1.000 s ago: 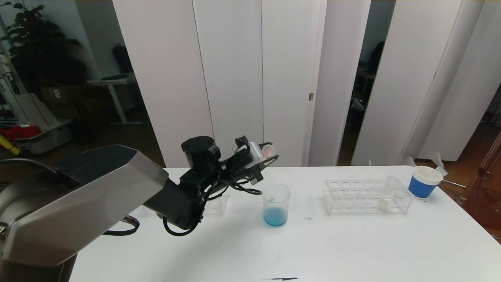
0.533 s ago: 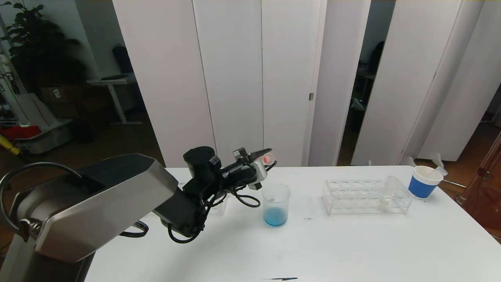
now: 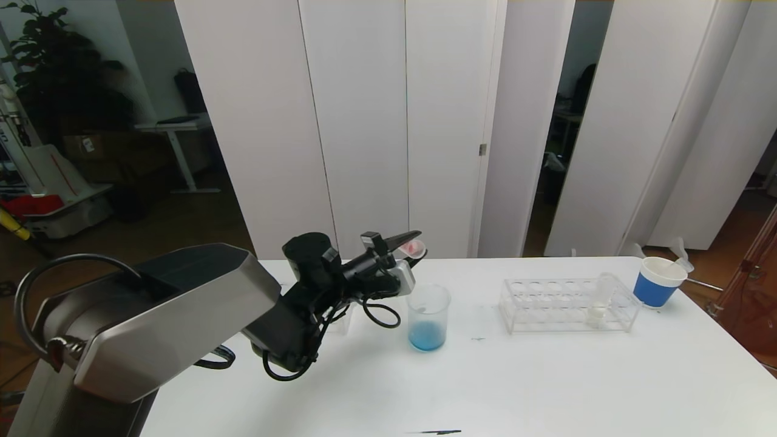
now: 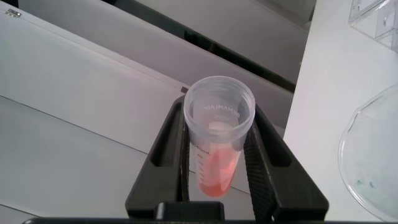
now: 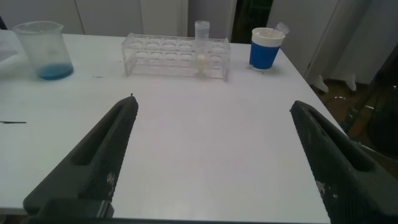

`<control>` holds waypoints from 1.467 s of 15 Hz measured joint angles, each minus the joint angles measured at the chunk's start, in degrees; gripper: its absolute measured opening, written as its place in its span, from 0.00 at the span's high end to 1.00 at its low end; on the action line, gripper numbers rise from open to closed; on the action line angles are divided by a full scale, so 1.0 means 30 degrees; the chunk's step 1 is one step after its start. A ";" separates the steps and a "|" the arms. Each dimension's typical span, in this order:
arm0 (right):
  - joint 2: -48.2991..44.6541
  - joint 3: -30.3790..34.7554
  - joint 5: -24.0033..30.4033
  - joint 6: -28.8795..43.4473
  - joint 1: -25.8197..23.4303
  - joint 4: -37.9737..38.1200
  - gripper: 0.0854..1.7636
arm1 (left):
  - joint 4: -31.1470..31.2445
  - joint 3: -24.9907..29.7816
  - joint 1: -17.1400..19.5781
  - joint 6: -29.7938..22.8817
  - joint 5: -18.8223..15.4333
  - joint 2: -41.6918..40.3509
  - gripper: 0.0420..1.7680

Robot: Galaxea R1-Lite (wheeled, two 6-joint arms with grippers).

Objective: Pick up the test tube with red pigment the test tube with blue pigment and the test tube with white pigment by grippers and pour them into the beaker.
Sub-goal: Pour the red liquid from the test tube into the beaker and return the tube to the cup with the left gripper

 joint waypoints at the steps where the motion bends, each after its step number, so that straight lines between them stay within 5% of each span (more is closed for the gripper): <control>1: 0.0000 0.0000 0.0000 0.0000 0.0000 0.0000 0.01 | -0.0037 -0.0004 0.0073 0.0341 -0.0020 0.0033 0.68; 8: 0.0000 0.0000 0.0008 0.0000 0.0000 0.0000 0.01 | -0.0333 -0.0175 0.0439 0.1885 -0.1443 0.0414 0.68; 22: 0.0000 0.0000 0.0000 0.0000 0.0000 0.0000 0.01 | -0.0378 -0.0918 0.0439 0.4653 -0.1690 0.0776 0.68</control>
